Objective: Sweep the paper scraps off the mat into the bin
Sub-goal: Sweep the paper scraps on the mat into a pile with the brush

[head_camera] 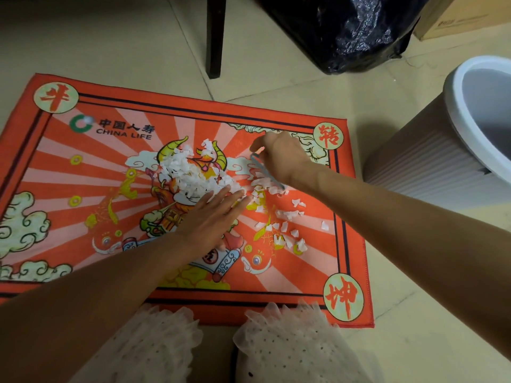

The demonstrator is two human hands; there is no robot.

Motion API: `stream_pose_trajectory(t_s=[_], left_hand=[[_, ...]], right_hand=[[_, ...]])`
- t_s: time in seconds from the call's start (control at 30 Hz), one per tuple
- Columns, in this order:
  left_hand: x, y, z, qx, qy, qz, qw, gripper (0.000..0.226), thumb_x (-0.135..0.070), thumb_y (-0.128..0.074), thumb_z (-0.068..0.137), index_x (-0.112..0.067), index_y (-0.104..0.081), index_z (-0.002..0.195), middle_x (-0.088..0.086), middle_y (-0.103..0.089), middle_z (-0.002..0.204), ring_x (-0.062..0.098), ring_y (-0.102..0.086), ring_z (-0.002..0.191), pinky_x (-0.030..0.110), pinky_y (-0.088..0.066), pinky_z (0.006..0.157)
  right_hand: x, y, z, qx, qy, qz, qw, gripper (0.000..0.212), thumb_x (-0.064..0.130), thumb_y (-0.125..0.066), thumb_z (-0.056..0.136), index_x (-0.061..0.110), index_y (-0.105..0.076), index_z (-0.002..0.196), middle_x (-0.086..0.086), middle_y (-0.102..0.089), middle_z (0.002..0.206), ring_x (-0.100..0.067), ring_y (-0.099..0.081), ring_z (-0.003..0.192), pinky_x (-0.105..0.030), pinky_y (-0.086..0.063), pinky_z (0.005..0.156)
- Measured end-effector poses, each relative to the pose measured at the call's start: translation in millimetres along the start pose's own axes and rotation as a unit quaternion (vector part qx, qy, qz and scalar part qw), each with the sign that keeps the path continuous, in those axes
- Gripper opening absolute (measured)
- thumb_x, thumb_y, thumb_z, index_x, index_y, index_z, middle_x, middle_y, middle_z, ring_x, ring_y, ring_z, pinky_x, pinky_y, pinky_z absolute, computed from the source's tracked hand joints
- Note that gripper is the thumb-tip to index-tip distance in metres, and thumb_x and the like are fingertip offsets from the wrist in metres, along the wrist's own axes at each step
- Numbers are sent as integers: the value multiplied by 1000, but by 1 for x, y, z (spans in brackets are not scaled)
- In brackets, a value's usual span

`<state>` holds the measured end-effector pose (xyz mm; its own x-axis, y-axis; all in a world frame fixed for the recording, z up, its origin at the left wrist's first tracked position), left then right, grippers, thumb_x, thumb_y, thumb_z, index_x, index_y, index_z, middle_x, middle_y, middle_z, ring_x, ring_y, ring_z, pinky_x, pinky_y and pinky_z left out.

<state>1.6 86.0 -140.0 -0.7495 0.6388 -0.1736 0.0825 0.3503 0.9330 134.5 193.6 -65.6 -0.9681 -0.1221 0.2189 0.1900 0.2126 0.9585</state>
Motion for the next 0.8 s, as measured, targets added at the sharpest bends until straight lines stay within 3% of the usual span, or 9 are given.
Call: stream_pose_trajectory(t_s=[0.2, 0.3, 0.43, 0.6, 0.8], left_hand=[[-1, -1, -3, -13, 0, 8, 1000, 119, -32, -76, 79, -22, 16, 153, 2, 15, 162, 26, 11, 150, 44, -1, 122], [-2, -2, -6, -22, -6, 13, 1000, 115, -26, -74, 82, -22, 17, 153, 2, 16, 162, 26, 11, 150, 42, 0, 121], [-4, 0, -8, -29, -7, 3, 1000, 115, -16, -72, 83, -25, 18, 152, -2, 20, 161, 24, 13, 149, 41, 0, 120], [-4, 2, -5, -39, -18, -11, 999, 115, -8, -73, 80, -25, 15, 153, -1, 15, 162, 23, 13, 149, 40, 1, 120], [-11, -1, 2, -28, -24, -28, 999, 122, -15, -80, 74, -25, 11, 154, -1, 11, 163, 23, 10, 150, 41, -4, 122]], right_hand=[[55, -11, -15, 6, 63, -41, 997, 45, -7, -54, 87, 13, -58, 127, -16, -63, 115, -34, -61, 102, -35, -47, 81], [60, -10, -15, 8, 83, -53, 995, 47, -9, -54, 85, 13, -58, 126, -14, -63, 111, -33, -61, 100, -34, -48, 77], [34, 12, -7, -19, 68, -17, 997, 32, 8, -60, 91, 21, -62, 120, -10, -67, 111, -27, -65, 101, -31, -51, 85], [-20, 45, -19, -28, 16, -2, 999, 22, 18, -56, 93, 18, -69, 112, -12, -72, 106, -30, -66, 98, -35, -53, 84], [-85, 56, -39, -23, -70, -31, 997, 26, 14, -53, 92, 22, -70, 110, -11, -72, 104, -31, -66, 97, -32, -49, 82]])
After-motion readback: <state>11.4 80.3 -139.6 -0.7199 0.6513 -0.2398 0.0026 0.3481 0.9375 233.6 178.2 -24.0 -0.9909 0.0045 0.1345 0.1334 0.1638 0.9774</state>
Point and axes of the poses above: each hand's wrist, its own z-axis towards the middle knuckle, its own y-axis out of the back of the hand, x = y × z, the point moved 7 cm from there along z, towards the middle knuckle
